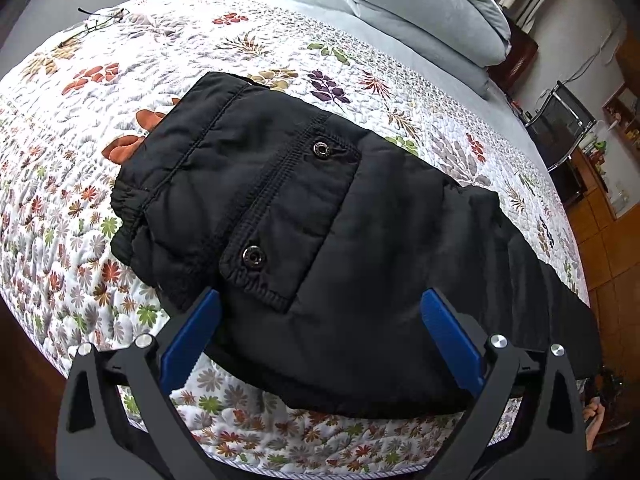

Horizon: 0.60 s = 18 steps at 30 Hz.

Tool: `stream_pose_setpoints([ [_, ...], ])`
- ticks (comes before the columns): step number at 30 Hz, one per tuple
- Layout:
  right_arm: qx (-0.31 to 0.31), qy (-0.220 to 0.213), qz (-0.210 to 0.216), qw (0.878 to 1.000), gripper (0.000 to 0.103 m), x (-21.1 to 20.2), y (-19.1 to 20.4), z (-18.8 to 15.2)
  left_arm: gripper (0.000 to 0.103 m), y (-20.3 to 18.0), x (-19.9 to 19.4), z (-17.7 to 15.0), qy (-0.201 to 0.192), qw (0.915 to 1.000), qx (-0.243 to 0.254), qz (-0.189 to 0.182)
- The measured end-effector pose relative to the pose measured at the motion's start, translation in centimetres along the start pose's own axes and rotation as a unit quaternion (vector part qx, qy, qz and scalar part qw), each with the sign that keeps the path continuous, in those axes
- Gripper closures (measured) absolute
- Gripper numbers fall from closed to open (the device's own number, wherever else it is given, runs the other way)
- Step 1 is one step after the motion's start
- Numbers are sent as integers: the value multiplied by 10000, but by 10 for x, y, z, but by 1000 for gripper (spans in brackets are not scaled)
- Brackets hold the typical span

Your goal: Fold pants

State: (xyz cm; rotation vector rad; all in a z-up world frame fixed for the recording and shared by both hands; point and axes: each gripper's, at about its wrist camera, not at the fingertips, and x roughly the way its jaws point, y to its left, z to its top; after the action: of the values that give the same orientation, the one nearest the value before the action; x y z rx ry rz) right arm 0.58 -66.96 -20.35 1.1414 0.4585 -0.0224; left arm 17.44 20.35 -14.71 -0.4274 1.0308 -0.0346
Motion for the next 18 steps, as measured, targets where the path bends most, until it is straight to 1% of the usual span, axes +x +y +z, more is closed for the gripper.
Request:
stream_pose_setpoints([
  [6,-551,-20,-38,9985,85,-5,56,6,3,3,-3,1,-30,9999,-70,-140],
  [10,-1116,31,-63,9937,85,-5,110,7,3,5,-5,0,-22,9996,-95,-264],
  [12,-1401,72,-62,9901,85,-4,137,4,3,4,-6,0,-7,9994,-84,-328],
  [15,-1904,165,-79,9815,85,3,184,-5,3,2,-11,-1,-44,9989,-49,-455],
  [18,-2474,306,-84,9684,85,15,235,-22,3,0,-16,-1,-86,9984,11,-558],
])
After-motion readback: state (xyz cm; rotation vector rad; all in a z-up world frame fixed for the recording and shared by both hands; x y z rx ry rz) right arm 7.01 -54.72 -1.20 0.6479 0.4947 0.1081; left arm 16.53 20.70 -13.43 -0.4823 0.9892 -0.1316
